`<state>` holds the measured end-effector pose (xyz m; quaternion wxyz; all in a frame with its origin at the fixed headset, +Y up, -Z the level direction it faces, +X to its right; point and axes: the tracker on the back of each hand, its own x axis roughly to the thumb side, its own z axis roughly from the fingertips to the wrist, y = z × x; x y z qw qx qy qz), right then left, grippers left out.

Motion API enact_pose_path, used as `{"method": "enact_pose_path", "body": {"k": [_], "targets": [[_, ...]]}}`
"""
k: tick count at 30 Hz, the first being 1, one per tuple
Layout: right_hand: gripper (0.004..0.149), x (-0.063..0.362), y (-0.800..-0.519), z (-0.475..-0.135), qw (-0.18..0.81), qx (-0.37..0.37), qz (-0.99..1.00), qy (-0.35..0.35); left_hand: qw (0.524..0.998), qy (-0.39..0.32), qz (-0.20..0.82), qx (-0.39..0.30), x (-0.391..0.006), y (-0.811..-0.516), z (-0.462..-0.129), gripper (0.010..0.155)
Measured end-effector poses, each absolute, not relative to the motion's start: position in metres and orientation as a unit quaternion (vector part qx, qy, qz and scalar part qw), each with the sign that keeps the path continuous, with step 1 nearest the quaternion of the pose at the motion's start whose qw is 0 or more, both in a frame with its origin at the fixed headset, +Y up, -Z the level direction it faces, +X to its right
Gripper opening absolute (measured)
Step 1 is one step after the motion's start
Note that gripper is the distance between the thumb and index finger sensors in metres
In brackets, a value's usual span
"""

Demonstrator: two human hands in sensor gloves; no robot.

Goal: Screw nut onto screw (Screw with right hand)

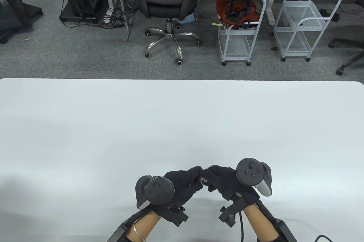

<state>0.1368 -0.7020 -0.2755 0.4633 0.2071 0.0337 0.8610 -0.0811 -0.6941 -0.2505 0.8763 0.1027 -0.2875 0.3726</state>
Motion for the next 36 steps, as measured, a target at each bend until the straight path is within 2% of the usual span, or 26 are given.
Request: {"method": "enact_pose_path", "body": {"k": [4, 5, 8, 10, 13, 14, 16, 18, 22, 25, 26, 31, 32, 33, 35, 36], "targets": [[0.05, 0.1371, -0.7029, -0.2772, 0.463, 0.245, 0.841, 0.137, 0.878, -0.276, 0.376, 0.104, -0.0832, -0.6958, -0.2529, 0.047], [0.049, 0.1373, -0.7032, -0.2768, 0.459, 0.241, 0.843, 0.141, 0.878, -0.278, 0.377, 0.102, -0.0831, -0.6957, -0.2529, 0.046], [0.046, 0.1372, -0.7052, -0.2774, 0.463, 0.21, 0.86, 0.04, 0.876, -0.282, 0.379, 0.098, -0.0813, -0.6965, -0.2524, 0.047], [0.047, 0.1371, -0.706, -0.2773, 0.466, 0.211, 0.857, 0.06, 0.877, -0.282, 0.376, 0.097, -0.0804, -0.6972, -0.2529, 0.046], [0.05, 0.1365, -0.7045, -0.2778, 0.458, 0.247, 0.842, 0.142, 0.881, -0.275, 0.372, 0.103, -0.0826, -0.6973, -0.2542, 0.046], [0.048, 0.1371, -0.7038, -0.2772, 0.451, 0.242, 0.85, 0.127, 0.878, -0.278, 0.379, 0.098, -0.0823, -0.6971, -0.254, 0.046], [0.046, 0.1371, -0.7037, -0.2773, 0.454, 0.215, 0.864, 0.038, 0.875, -0.279, 0.385, 0.095, -0.0812, -0.6976, -0.2537, 0.046], [0.046, 0.1368, -0.7044, -0.2769, 0.459, 0.206, 0.864, 0.033, 0.874, -0.279, 0.387, 0.093, -0.0803, -0.6983, -0.2541, 0.046], [0.051, 0.1369, -0.7034, -0.2781, 0.449, 0.252, 0.843, 0.152, 0.879, -0.274, 0.378, 0.099, -0.0826, -0.699, -0.2554, 0.045], [0.047, 0.1371, -0.7037, -0.2775, 0.45, 0.22, 0.865, 0.045, 0.874, -0.278, 0.389, 0.091, -0.0813, -0.7002, -0.2552, 0.046], [0.047, 0.1365, -0.7039, -0.2767, 0.457, 0.205, 0.865, 0.029, 0.871, -0.28, 0.393, 0.089, -0.0804, -0.7007, -0.2557, 0.045], [0.049, 0.1365, -0.703, -0.2768, 0.442, 0.245, 0.852, 0.135, 0.875, -0.274, 0.388, 0.093, -0.0822, -0.7002, -0.2563, 0.045], [0.048, 0.1366, -0.7031, -0.2765, 0.44, 0.244, 0.856, 0.115, 0.875, -0.275, 0.389, 0.091, -0.082, -0.6999, -0.2557, 0.045], [0.048, 0.1363, -0.7037, -0.2767, 0.444, 0.226, 0.865, 0.053, 0.874, -0.277, 0.389, 0.091, -0.0814, -0.6997, -0.2551, 0.045], [0.047, 0.1355, -0.7041, -0.2748, 0.457, 0.204, 0.865, 0.025, 0.871, -0.278, 0.395, 0.09, -0.0806, -0.7, -0.2554, 0.045], [0.047, 0.1358, -0.7037, -0.275, 0.456, 0.21, 0.864, 0.034, 0.87, -0.278, 0.397, 0.088, -0.081, -0.7001, -0.2557, 0.045]]}}
